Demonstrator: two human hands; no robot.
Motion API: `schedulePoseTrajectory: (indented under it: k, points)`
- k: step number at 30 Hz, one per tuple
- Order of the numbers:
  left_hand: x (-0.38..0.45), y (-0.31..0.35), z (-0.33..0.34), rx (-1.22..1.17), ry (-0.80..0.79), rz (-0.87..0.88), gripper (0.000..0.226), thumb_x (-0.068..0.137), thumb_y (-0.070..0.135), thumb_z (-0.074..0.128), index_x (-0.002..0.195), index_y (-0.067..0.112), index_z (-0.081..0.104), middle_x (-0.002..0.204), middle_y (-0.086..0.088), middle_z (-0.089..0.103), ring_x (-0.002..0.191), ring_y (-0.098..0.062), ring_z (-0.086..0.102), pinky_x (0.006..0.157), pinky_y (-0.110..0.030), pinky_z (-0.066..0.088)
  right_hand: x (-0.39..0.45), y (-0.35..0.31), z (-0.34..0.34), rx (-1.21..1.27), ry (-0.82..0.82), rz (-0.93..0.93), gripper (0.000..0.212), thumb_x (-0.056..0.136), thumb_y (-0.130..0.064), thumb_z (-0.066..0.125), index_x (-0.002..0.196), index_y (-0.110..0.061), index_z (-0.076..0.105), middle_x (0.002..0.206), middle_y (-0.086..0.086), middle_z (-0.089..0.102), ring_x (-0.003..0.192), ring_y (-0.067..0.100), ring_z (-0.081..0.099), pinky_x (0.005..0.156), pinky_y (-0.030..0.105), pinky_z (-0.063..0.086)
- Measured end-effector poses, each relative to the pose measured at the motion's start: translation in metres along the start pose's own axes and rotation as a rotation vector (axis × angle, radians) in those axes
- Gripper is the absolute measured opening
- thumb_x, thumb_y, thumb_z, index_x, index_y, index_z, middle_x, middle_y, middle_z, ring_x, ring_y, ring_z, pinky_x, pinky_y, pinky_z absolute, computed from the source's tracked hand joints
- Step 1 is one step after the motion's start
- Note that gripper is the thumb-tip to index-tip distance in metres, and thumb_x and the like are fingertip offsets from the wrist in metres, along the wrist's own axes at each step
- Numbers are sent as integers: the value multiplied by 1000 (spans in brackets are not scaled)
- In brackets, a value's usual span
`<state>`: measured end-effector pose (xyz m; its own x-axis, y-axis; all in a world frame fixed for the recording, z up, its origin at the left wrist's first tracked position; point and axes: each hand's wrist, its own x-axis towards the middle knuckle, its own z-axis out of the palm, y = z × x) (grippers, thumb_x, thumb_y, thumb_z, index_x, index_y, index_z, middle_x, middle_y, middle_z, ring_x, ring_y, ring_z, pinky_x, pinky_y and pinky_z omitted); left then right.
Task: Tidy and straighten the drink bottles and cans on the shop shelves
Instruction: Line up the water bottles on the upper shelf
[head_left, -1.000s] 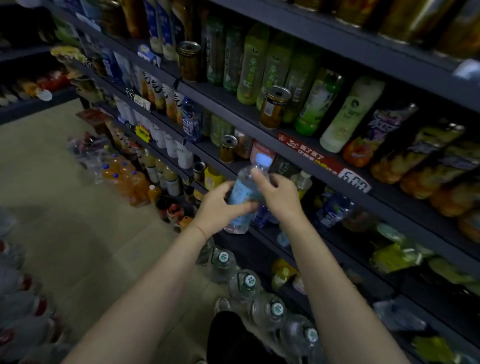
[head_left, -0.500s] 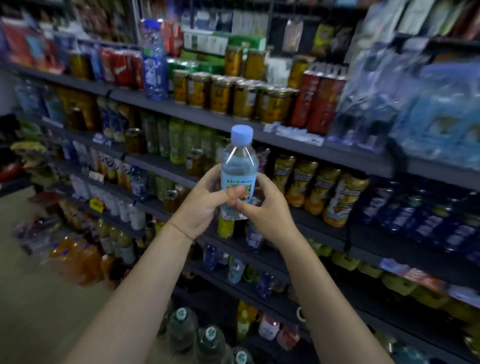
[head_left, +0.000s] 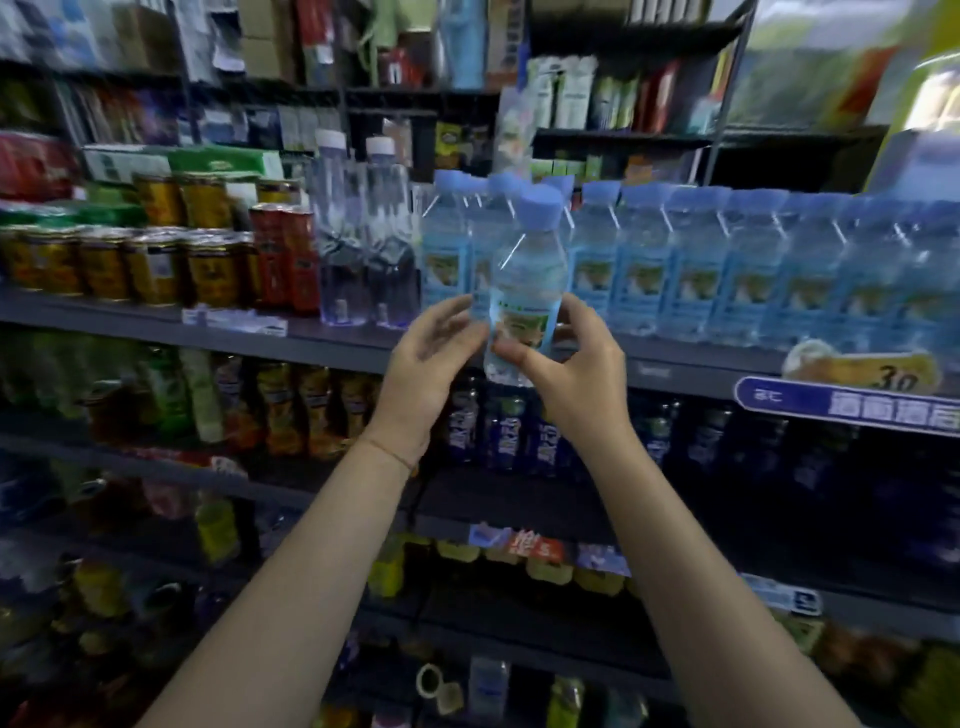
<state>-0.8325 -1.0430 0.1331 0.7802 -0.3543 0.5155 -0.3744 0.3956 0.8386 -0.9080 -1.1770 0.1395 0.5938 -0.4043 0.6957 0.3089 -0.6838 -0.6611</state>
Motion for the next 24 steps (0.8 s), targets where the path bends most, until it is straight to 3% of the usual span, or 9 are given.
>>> schedulePoseTrajectory:
  k: [3, 5, 7, 9, 12, 14, 16, 21, 24]
  points:
    - [20, -8, 26, 346, 70, 144, 26, 93, 16, 66, 116, 28, 64, 126, 1, 56, 119, -6, 53, 108, -38, 43, 31, 14, -30, -40, 71, 25, 56, 77, -54, 78, 123, -26, 61, 113, -10, 64, 100, 9, 60, 83, 30, 52]
    - [33, -15, 44, 721, 32, 344, 39, 91, 25, 64, 130, 25, 58, 142, -4, 42, 135, -16, 39, 117, -42, 33, 49, 24, -44, -77, 90, 70, 58, 76, -59, 76, 121, -26, 61, 111, -9, 64, 99, 11, 60, 83, 36, 54]
    - [43, -28, 58, 1116, -17, 466, 56, 93, 37, 56, 147, 29, 42, 159, -9, 17, 149, -33, 14, 119, -51, 20, 60, 34, -53, -143, 82, 113, 59, 77, -62, 74, 120, -24, 61, 110, -7, 65, 100, 14, 61, 82, 37, 54]
    - [50, -44, 64, 1350, -42, 453, 63, 97, 46, 45, 155, 35, 23, 165, -11, -1, 151, -40, -4, 118, -58, 13, 66, 42, -58, -197, 41, 159, 60, 80, -60, 72, 122, -19, 60, 113, -1, 66, 105, 19, 62, 78, 35, 52]
    - [55, -67, 62, 1475, -38, 436, 65, 100, 54, 29, 158, 38, 4, 166, -10, -9, 150, -39, -14, 118, -62, 13, 72, 48, -60, -310, -70, 218, 75, 86, -56, 67, 141, -10, 46, 132, 8, 60, 112, 26, 61, 77, 34, 49]
    - [56, -76, 58, 1491, -30, 453, 64, 101, 55, 23, 158, 36, 1, 166, -10, -10, 150, -39, -15, 118, -63, 12, 76, 51, -58, -364, -94, 207, 80, 87, -57, 66, 145, -10, 38, 132, 9, 60, 105, 26, 63, 76, 36, 53]
    - [57, -81, 58, 1486, -20, 465, 64, 101, 54, 25, 158, 35, 2, 166, -10, -10, 150, -39, -15, 119, -62, 10, 77, 55, -56, -361, -73, 186, 76, 87, -55, 67, 140, -10, 37, 125, 10, 61, 95, 26, 63, 72, 39, 54]
    - [58, -84, 59, 1515, 24, 494, 64, 101, 51, 27, 158, 33, 4, 166, -11, -6, 151, -40, -11, 119, -61, 11, 73, 68, -52, -374, -20, 96, 63, 88, -54, 66, 124, -10, 38, 76, -2, 53, 57, 15, 50, 47, 32, 38]
    - [56, -85, 58, 1521, 8, 479, 64, 102, 50, 27, 158, 33, 4, 166, -11, -6, 151, -39, -11, 119, -61, 10, 72, 72, -49, -384, -24, 64, 61, 89, -54, 65, 122, -11, 38, 74, 1, 52, 56, 15, 50, 47, 32, 39]
